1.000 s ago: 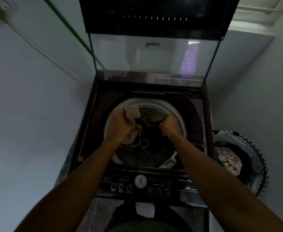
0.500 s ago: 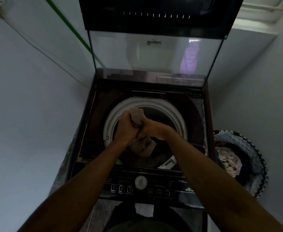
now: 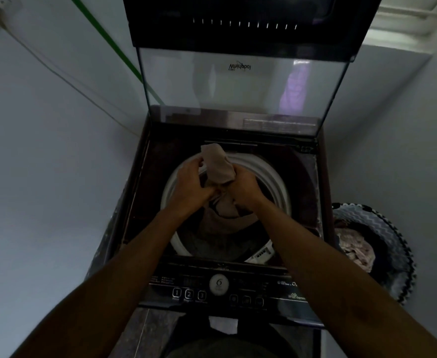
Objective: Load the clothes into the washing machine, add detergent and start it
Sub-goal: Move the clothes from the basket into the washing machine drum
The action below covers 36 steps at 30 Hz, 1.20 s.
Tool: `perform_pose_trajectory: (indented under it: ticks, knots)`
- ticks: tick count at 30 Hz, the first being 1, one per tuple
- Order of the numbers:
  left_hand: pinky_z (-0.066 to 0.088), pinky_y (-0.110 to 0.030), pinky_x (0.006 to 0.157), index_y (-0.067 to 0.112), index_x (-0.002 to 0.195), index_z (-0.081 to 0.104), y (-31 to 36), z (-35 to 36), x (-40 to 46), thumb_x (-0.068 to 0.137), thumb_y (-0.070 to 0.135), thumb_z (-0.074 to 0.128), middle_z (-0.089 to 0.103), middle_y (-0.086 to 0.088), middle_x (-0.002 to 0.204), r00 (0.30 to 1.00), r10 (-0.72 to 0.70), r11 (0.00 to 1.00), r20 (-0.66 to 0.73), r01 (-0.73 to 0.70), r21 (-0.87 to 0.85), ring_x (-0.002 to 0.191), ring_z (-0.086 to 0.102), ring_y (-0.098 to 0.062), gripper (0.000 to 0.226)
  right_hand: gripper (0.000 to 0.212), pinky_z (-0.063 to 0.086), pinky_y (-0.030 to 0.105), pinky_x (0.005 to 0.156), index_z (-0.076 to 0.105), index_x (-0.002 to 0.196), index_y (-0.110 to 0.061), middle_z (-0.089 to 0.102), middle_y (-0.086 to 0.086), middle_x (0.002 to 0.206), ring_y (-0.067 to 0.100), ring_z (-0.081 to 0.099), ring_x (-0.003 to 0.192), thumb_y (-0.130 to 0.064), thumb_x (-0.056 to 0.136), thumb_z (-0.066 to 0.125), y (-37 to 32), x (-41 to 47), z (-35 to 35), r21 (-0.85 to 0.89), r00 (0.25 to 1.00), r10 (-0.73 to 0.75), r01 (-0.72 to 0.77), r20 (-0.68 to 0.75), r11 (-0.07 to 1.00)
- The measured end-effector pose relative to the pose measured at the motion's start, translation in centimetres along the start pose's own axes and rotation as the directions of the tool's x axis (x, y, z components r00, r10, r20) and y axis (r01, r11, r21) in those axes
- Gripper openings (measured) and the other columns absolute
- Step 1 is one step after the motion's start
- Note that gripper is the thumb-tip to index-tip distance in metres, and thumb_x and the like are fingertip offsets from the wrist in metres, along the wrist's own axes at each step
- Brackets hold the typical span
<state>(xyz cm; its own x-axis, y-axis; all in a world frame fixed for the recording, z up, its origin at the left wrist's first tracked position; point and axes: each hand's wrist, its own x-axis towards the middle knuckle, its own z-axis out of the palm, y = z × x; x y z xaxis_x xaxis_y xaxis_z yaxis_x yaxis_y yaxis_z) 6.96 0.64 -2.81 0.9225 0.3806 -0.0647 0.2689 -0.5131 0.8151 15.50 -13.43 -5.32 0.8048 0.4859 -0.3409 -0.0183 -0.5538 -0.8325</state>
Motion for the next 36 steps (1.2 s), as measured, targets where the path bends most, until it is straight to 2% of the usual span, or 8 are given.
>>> perform_pose_trajectory:
  ticks: [8, 13, 15, 19, 25, 27, 30, 36]
  knots:
    - [0.039, -0.038, 0.110, 0.018, 0.148, 0.036, -1.4, 2.1, 0.3, 0.072, 0.060, 0.054, 0.047, -0.010, 0.145, 0.979, -0.159, 0.984, 0.129, 0.148, 0.095, 0.130, 0.048, -0.024, 0.089, 0.031, 0.048, 0.035, 0.091, 0.066, 0.118, -0.006, 0.066, 0.015, 0.117, 0.030, 0.060, 0.111, -0.022, 0.092, 0.062, 1.2, 0.0, 1.2, -0.161, 0.994, 0.037, -0.020, 0.100, 0.987]
    - [0.038, -0.025, 0.099, 0.014, 0.140, 0.047, -1.8, 2.4, 0.5, 0.086, 0.019, 0.068, 0.053, -0.010, 0.138, 0.965, -0.129, 0.986, 0.226, 0.101, 0.130, 0.125, 0.051, -0.024, 0.057, 0.031, 0.049, 0.031, 0.081, 0.063, 0.112, -0.007, 0.065, 0.004, 0.104, 0.018, 0.061, 0.096, -0.025, 0.087, 0.066, 1.4, -0.5, 1.7, -0.109, 0.995, 0.101, -0.101, -0.002, 0.989]
    - [0.039, -0.028, 0.104, 0.016, 0.143, 0.043, -2.3, 2.4, 0.3, 0.084, 0.018, 0.070, 0.049, -0.007, 0.140, 0.965, -0.112, 0.987, 0.238, 0.080, 0.142, 0.126, 0.049, -0.020, 0.065, 0.037, 0.050, 0.030, 0.082, 0.062, 0.115, -0.007, 0.064, 0.002, 0.107, 0.016, 0.061, 0.097, -0.027, 0.085, 0.068, 1.6, -0.3, 1.7, -0.096, 0.992, 0.122, -0.126, -0.044, 0.987]
    - [0.048, -0.034, 0.099, 0.023, 0.135, 0.051, -2.8, 2.7, 0.4, 0.083, 0.023, 0.067, 0.056, -0.004, 0.132, 0.962, -0.118, 0.980, 0.246, 0.074, 0.182, 0.117, 0.056, -0.018, 0.055, 0.016, 0.054, 0.036, 0.079, 0.065, 0.098, -0.006, 0.067, 0.010, 0.100, 0.025, 0.064, 0.092, -0.014, 0.084, 0.063, 1.9, 0.2, 1.2, -0.207, 0.984, 0.173, -0.178, -0.043, 0.962]
    - [0.045, -0.026, 0.092, 0.021, 0.132, 0.055, -1.0, 3.8, 1.6, 0.087, 0.017, 0.065, 0.062, -0.001, 0.123, 0.975, -0.083, 0.981, 0.206, 0.044, 0.189, 0.110, 0.059, -0.017, 0.046, 0.010, 0.052, 0.032, 0.067, 0.065, 0.081, -0.003, 0.068, 0.008, 0.084, 0.022, 0.063, 0.078, -0.009, 0.081, 0.057, 2.4, -0.5, -1.0, -0.176, 0.967, 0.127, -0.168, -0.223, 0.970]
    - [0.043, -0.026, 0.093, 0.020, 0.130, 0.056, 0.3, 4.6, 2.0, 0.087, 0.017, 0.064, 0.062, -0.002, 0.123, 0.977, -0.046, 0.983, 0.209, 0.006, 0.186, 0.113, 0.058, -0.018, 0.043, 0.010, 0.044, 0.027, 0.065, 0.064, 0.081, -0.005, 0.065, 0.006, 0.083, 0.020, 0.061, 0.078, -0.010, 0.082, 0.056, 2.3, -1.0, -2.1, -0.217, 0.959, 0.079, -0.141, -0.272, 0.966]
    - [0.040, -0.026, 0.095, 0.015, 0.126, 0.059, 2.6, 6.5, 2.5, 0.088, 0.014, 0.063, 0.062, -0.006, 0.124, 0.974, 0.016, 0.983, 0.227, -0.057, 0.175, 0.114, 0.056, -0.021, 0.038, 0.016, 0.050, 0.031, 0.070, 0.069, 0.087, -0.004, 0.070, 0.010, 0.086, 0.022, 0.064, 0.080, -0.013, 0.082, 0.057, 2.3, -1.7, -4.0, -0.217, 0.929, 0.029, -0.116, -0.368, 0.969]
    - [0.049, -0.028, 0.082, 0.024, 0.103, 0.067, 6.6, 10.9, 2.8, 0.091, 0.027, 0.064, 0.066, 0.002, 0.104, 0.943, 0.177, 0.973, 0.283, -0.211, 0.097, 0.094, 0.062, -0.013, 0.013, 0.012, 0.045, 0.026, 0.067, 0.070, 0.084, -0.007, 0.069, 0.008, 0.085, 0.017, 0.061, 0.077, -0.012, 0.081, 0.060, 2.8, -3.9, -9.0, -0.104, 0.839, 0.046, -0.121, -0.542, 0.987]
